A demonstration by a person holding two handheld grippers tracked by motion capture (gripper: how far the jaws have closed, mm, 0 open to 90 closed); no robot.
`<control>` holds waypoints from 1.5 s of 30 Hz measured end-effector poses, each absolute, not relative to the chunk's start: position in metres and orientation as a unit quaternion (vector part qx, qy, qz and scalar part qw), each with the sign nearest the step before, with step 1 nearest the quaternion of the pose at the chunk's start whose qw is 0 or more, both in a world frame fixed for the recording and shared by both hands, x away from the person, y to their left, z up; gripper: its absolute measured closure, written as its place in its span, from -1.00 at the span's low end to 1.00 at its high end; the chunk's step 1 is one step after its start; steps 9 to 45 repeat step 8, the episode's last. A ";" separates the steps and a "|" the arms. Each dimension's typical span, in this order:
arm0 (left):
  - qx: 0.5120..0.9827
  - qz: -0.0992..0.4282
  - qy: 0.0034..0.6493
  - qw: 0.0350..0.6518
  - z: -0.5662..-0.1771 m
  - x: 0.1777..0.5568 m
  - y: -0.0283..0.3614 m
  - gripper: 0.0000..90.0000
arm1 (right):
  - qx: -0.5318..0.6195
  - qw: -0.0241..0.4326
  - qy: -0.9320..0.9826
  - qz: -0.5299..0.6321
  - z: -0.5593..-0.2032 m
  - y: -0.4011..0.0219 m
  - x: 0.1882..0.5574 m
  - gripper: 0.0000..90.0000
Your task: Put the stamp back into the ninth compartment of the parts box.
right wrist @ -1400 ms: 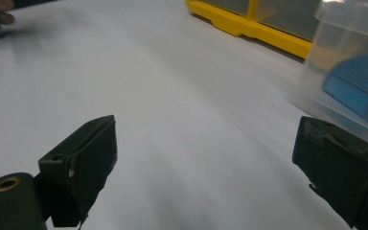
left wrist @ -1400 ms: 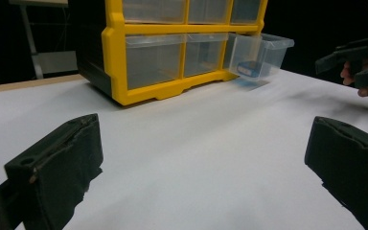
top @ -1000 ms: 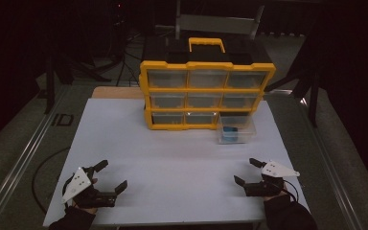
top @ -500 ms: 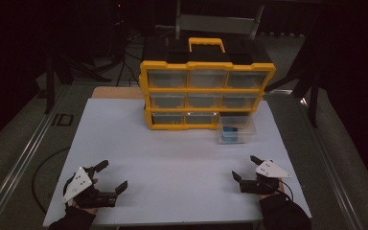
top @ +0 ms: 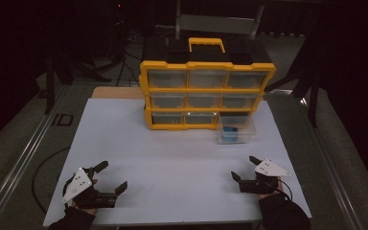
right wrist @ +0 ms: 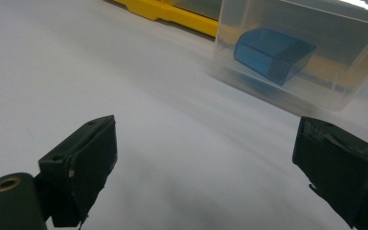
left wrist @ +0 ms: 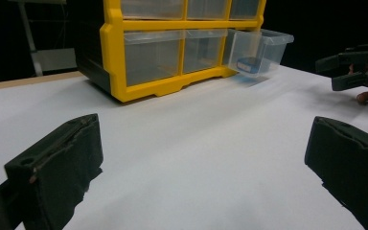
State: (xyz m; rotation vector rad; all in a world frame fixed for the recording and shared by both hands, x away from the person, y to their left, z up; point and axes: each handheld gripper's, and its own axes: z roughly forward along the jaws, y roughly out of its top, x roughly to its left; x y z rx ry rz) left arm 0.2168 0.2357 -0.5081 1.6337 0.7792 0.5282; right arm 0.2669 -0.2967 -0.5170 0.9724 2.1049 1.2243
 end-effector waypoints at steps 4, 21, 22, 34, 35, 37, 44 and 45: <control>0.701 0.226 0.335 0.588 -0.508 0.217 0.236 -1.00 | 0.360 0.257 0.776 0.450 -0.517 -0.297 0.267 -0.81; 0.700 0.227 0.334 0.588 -0.508 0.217 0.236 -1.00 | 0.359 0.258 0.776 0.450 -0.517 -0.297 0.267 -0.81; 0.700 0.227 0.334 0.588 -0.508 0.217 0.236 -1.00 | 0.359 0.258 0.776 0.450 -0.517 -0.297 0.267 -0.81; 0.700 0.227 0.334 0.588 -0.508 0.217 0.236 -1.00 | 0.359 0.258 0.776 0.450 -0.517 -0.297 0.267 -0.81; 0.700 0.227 0.334 0.588 -0.508 0.217 0.236 -1.00 | 0.359 0.258 0.776 0.450 -0.517 -0.297 0.267 -0.81; 0.700 0.227 0.334 0.588 -0.508 0.217 0.236 -1.00 | 0.359 0.258 0.776 0.450 -0.517 -0.297 0.267 -0.81; 0.700 0.227 0.334 0.588 -0.508 0.217 0.236 -1.00 | 0.359 0.258 0.776 0.450 -0.517 -0.297 0.267 -0.81; 0.700 0.227 0.334 0.588 -0.508 0.217 0.236 -1.00 | 0.359 0.258 0.776 0.450 -0.517 -0.297 0.267 -0.81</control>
